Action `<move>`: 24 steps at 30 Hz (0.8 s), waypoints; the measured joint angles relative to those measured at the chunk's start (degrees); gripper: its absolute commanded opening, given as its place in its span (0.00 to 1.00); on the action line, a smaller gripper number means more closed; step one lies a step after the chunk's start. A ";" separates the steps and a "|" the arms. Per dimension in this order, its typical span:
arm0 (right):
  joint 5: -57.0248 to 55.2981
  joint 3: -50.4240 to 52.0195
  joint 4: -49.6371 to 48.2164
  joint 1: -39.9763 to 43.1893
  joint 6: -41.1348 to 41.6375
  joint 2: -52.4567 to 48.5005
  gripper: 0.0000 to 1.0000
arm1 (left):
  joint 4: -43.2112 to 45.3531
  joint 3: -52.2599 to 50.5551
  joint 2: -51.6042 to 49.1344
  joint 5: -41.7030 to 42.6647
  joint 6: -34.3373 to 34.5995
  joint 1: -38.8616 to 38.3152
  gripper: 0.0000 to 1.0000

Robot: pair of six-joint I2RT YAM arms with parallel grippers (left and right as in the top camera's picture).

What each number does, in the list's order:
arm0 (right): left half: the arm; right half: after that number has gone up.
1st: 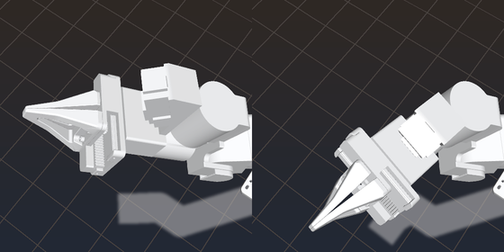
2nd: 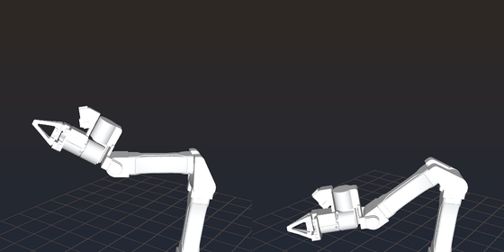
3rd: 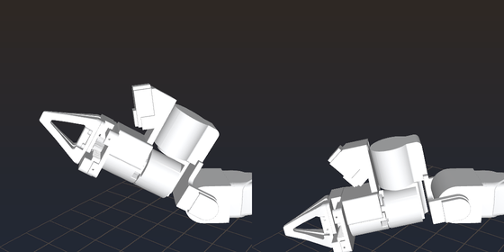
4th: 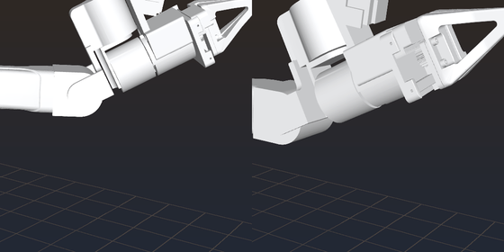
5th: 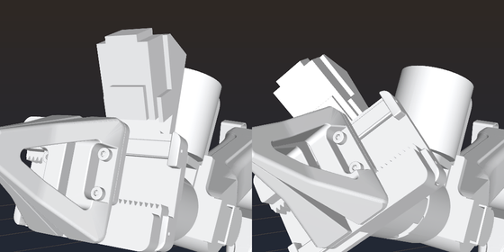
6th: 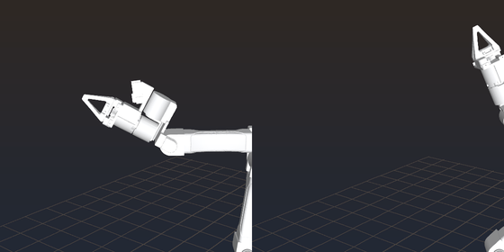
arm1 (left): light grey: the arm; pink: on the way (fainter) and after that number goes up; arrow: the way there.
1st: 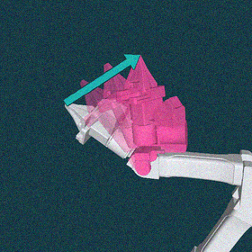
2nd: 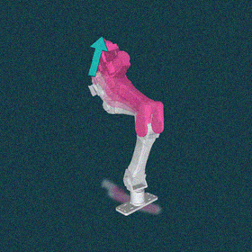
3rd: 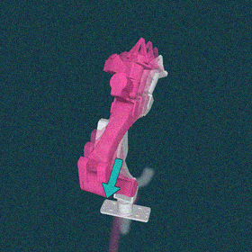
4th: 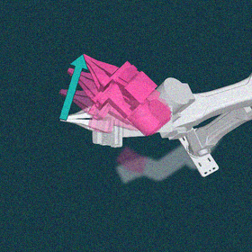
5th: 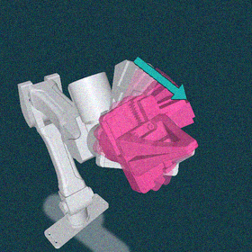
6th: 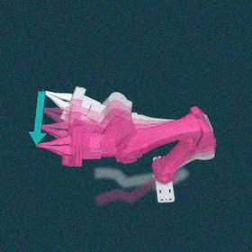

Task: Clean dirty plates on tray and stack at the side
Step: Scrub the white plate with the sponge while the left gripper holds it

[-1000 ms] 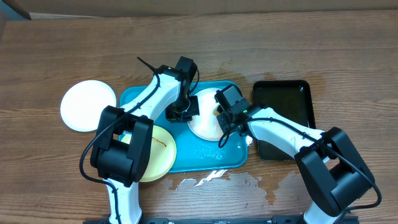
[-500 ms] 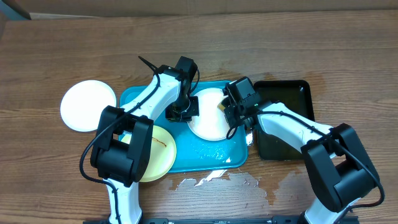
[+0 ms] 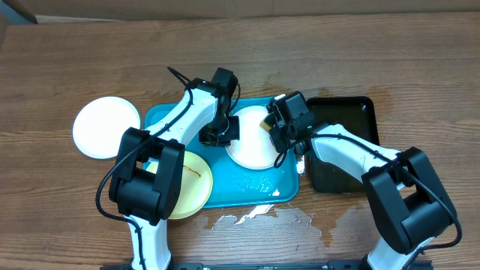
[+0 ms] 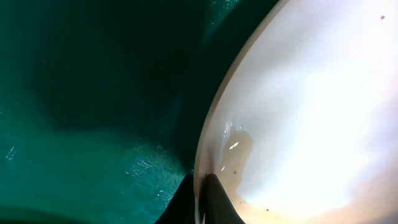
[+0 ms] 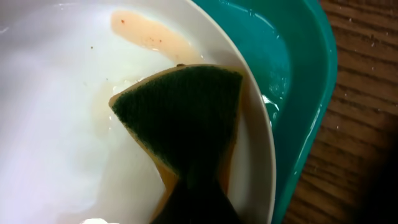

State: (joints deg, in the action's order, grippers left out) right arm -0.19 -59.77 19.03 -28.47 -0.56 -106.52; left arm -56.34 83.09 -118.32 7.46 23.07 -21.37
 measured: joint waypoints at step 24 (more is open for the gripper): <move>2.49 0.22 -3.80 0.26 -8.28 -0.50 0.04 | -1.31 0.00 0.00 -0.61 -5.29 0.02 0.04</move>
State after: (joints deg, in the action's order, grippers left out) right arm 2.31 -59.55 15.22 -28.21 -8.84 -107.02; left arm -57.65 83.09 -118.32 6.85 17.78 -21.34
